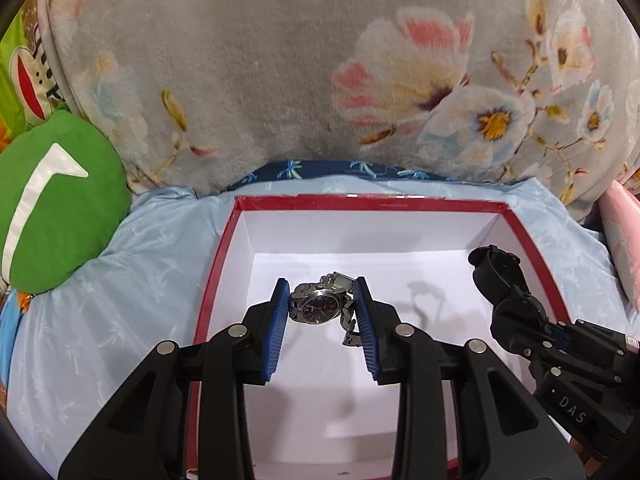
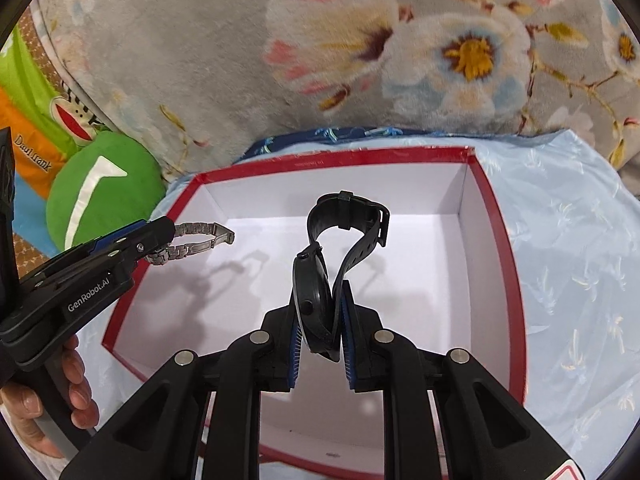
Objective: Organize jewelry
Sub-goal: 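Carry both watches into the red box and open both grippers, then grasp the gold twisted bangle with the right gripper while the left gripper grasps the pearl bracelet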
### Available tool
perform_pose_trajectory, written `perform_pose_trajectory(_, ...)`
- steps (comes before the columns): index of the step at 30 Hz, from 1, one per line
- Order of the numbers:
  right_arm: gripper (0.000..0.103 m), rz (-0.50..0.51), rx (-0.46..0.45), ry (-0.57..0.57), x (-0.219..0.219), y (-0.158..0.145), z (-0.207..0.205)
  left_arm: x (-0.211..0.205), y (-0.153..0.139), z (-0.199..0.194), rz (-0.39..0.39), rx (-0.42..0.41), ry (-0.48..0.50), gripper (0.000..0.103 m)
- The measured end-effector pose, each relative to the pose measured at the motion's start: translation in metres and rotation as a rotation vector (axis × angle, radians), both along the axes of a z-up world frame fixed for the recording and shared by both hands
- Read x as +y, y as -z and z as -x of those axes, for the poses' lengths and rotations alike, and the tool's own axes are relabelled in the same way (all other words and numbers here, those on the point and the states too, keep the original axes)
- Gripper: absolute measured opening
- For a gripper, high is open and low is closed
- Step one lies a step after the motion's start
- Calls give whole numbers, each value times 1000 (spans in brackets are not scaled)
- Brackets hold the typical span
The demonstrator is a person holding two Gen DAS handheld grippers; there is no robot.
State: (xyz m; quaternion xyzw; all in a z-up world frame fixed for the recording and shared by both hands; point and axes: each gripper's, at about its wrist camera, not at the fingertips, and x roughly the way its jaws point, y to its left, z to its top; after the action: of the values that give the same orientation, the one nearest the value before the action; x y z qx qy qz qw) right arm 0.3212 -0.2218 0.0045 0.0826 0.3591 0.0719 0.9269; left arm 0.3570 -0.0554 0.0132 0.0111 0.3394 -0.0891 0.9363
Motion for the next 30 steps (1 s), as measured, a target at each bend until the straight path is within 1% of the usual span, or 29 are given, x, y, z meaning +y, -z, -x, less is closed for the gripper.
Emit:
perform_pose_trajectory(3, 17, 4, 19, 1, -1, 10, -8, -2, 14, -9, -4, 29, -2, 32)
perform_pose_trajectory(6, 23, 19, 37, 1, 0, 20, -14, -3, 27, -17, -1, 62, -7, 32)
perform_pose_trajectory(7, 26, 30, 38, 3, 1, 22, -14, -2, 30, -19, 6, 64, -10, 32)
perform_pose_trajectory(8, 35, 49, 38, 4, 2, 24, -14, 0, 32, -19, 10, 46, -26, 34)
perform_pose_trajectory(9, 43, 84, 27, 19, 4, 25, -13, 1, 32, -19, 8, 32, -41, 47)
perform_pose_trajectory(10, 57, 109, 11, 33, 5, 24, -11, 2, 31, -18, 10, 24, -43, 69)
perform_pose_trajectory(11, 63, 126, -7, 42, 5, 23, -8, 5, 28, -18, 6, 17, -57, 79)
perform_pose_trajectory(12, 65, 152, -18, 55, 4, 19, -3, 7, 23, -15, 2, 3, -69, 85)
perform_pose_trajectory(14, 66, 177, -57, 75, 2, 7, 6, 12, 12, -10, -9, -19, -77, 85)
perform_pose_trajectory(17, 66, 136, -97, 80, -6, -12, 23, 25, -9, 5, 16, -25, -77, 85)
perform_pose_trajectory(19, 66, 113, -128, 76, -10, -30, 43, 33, -23, 21, 19, -36, -81, 85)
perform_pose_trajectory(22, 68, 93, -166, 66, -12, -52, 74, 47, -47, 61, 12, -60, -82, 89)
perform_pose_trajectory(24, 69, 90, -192, 59, -13, -65, 102, 55, -57, 86, 6, -67, -81, 90)
perform_pose_trajectory(27, 70, 92, -206, 48, -13, -74, 147, 70, -65, 124, 7, -75, -83, 91)
perform_pose_trajectory(30, 70, 102, -186, 57, -17, -68, 187, 84, -58, 160, -3, -64, -80, 93)
